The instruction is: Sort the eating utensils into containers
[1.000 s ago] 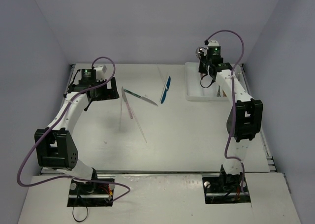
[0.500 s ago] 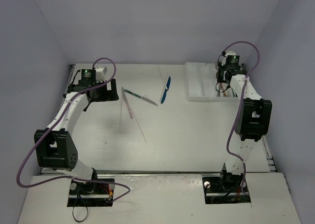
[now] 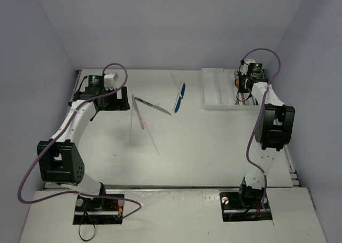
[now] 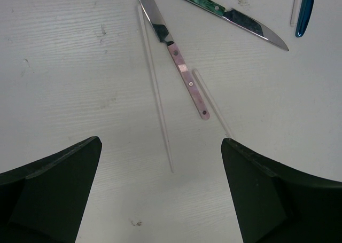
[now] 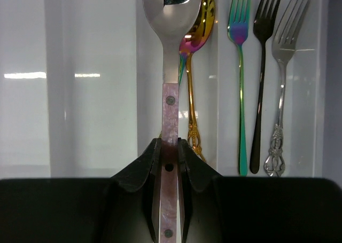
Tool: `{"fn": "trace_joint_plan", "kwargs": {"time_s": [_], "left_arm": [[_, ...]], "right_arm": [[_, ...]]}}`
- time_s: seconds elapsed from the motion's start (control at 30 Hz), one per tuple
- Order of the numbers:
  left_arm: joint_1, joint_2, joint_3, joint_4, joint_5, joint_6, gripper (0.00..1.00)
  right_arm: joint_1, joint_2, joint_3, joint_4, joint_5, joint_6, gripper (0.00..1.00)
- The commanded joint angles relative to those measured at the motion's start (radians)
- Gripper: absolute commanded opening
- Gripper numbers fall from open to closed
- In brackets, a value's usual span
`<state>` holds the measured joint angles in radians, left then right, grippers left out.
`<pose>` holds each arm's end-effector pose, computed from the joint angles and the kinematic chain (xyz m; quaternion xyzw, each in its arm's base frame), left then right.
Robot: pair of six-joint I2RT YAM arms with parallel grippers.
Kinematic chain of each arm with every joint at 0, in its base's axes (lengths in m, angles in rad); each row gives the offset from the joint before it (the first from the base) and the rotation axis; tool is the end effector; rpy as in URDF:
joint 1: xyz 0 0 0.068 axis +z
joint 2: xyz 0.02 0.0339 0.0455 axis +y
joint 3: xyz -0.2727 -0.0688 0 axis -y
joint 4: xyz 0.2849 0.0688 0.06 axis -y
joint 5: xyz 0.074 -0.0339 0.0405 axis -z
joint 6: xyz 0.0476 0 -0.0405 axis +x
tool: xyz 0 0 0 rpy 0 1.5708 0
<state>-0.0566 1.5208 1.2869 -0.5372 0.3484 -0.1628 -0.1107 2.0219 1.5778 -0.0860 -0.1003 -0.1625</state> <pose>0.3810 -0.0379 0.2954 0.0192 0.9095 -0.2007 0.3636 0.5239 -0.0534 0.2293 -0.0474 0.8656 -0.0245 0.4979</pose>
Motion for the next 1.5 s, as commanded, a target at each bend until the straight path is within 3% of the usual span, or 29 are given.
{"fn": "trace_joint_plan", "kwargs": {"time_s": [0.0, 0.2, 0.37, 0.53, 0.77, 0.83, 0.93, 1.0, 1.17, 1.3, 1.47], "left_arm": [[0.006, -0.021, 0.061, 0.016, 0.028, 0.027, 0.95], [0.006, -0.016, 0.054, 0.016, 0.031, 0.028, 0.95], [0.006, -0.011, 0.054, 0.017, 0.031, 0.031, 0.95], [0.006, -0.001, 0.063, 0.016, 0.024, 0.052, 0.95], [-0.007, 0.06, 0.098, 0.022, -0.032, 0.08, 0.95], [-0.025, 0.076, 0.112, 0.044, -0.034, 0.15, 0.95], [-0.046, 0.113, 0.148, 0.046, 0.1, 0.39, 0.95], [-0.048, 0.169, 0.185, 0.037, 0.222, 0.472, 0.94], [-0.052, 0.354, 0.415, -0.057, 0.391, 0.697, 0.85], [-0.071, 0.551, 0.592, -0.129, 0.416, 0.837, 0.85], [-0.075, 0.713, 0.743, -0.182, 0.461, 0.908, 0.85]], "right_arm": [[-0.026, 0.046, 0.058, 0.05, -0.014, -0.019, 0.0], [-0.035, 0.11, 0.114, 0.047, -0.047, -0.017, 0.0], [-0.035, 0.132, 0.131, 0.045, -0.067, -0.022, 0.11], [-0.035, 0.107, 0.137, 0.035, -0.085, 0.0, 0.53], [-0.03, -0.036, 0.12, 0.003, -0.154, 0.045, 0.56], [-0.03, -0.094, 0.108, -0.01, -0.188, 0.07, 0.56], [-0.029, -0.168, 0.057, -0.023, -0.266, 0.092, 0.56], [-0.026, -0.201, 0.026, -0.031, -0.309, 0.097, 0.57], [-0.023, -0.28, -0.085, -0.044, -0.415, 0.098, 0.65], [-0.021, -0.317, -0.151, -0.054, -0.452, 0.093, 0.66], [-0.02, -0.352, -0.198, -0.08, -0.504, 0.077, 0.67]]}}
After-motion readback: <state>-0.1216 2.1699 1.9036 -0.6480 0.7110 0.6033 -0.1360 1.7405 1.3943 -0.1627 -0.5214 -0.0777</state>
